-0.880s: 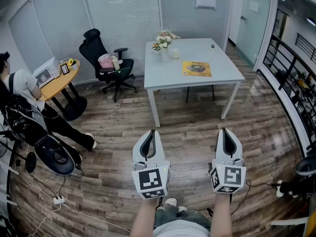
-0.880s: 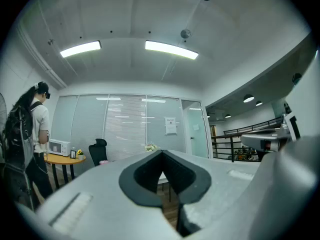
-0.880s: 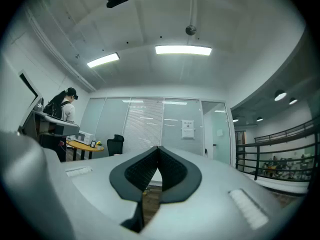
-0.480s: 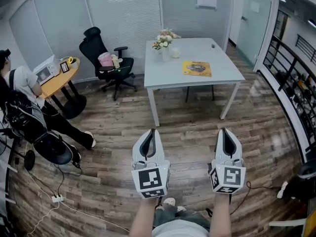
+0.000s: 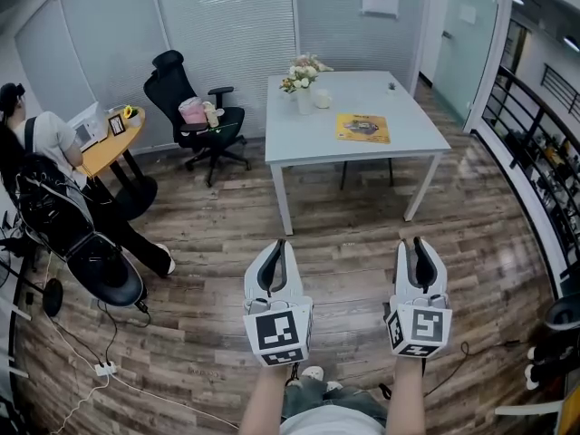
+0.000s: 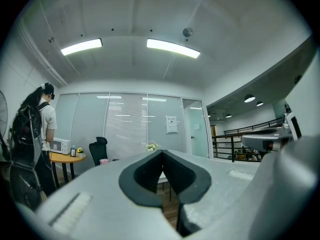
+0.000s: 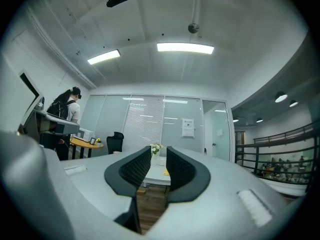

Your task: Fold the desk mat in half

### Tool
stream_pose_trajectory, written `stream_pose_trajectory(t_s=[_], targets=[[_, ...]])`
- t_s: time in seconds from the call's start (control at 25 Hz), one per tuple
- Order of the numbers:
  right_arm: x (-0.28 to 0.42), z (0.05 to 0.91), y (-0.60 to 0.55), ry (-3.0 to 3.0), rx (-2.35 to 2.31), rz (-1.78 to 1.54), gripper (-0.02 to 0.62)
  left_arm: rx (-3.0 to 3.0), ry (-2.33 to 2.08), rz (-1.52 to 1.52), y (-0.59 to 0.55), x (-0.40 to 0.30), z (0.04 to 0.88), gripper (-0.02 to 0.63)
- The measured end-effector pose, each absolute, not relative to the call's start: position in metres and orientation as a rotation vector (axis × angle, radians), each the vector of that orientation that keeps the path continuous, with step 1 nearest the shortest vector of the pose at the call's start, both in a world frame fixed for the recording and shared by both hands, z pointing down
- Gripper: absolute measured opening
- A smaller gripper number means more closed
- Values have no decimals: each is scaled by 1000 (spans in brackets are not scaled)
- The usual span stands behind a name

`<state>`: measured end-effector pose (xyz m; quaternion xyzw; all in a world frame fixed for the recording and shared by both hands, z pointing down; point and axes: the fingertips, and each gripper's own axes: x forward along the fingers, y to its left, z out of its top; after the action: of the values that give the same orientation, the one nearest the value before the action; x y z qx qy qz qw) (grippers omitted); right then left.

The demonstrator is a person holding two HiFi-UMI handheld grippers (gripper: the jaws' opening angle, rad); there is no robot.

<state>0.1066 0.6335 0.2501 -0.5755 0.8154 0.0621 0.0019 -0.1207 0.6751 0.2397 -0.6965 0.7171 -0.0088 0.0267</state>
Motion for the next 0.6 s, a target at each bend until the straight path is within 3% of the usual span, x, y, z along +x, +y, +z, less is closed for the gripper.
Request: stream_pose_trajectory(t_s=[0.16,0.36,0.6], targets=[[102,253,627,2546,-1810,191,186,-2160,2195,-19,667,-126,243,64],[96,260,622,2523,-1796,130,307,-2163,2171,2,658,-136,244,257],[90,270,615,2514,-1823,100,362,-2191,2173,-3,648,-147,250,287]])
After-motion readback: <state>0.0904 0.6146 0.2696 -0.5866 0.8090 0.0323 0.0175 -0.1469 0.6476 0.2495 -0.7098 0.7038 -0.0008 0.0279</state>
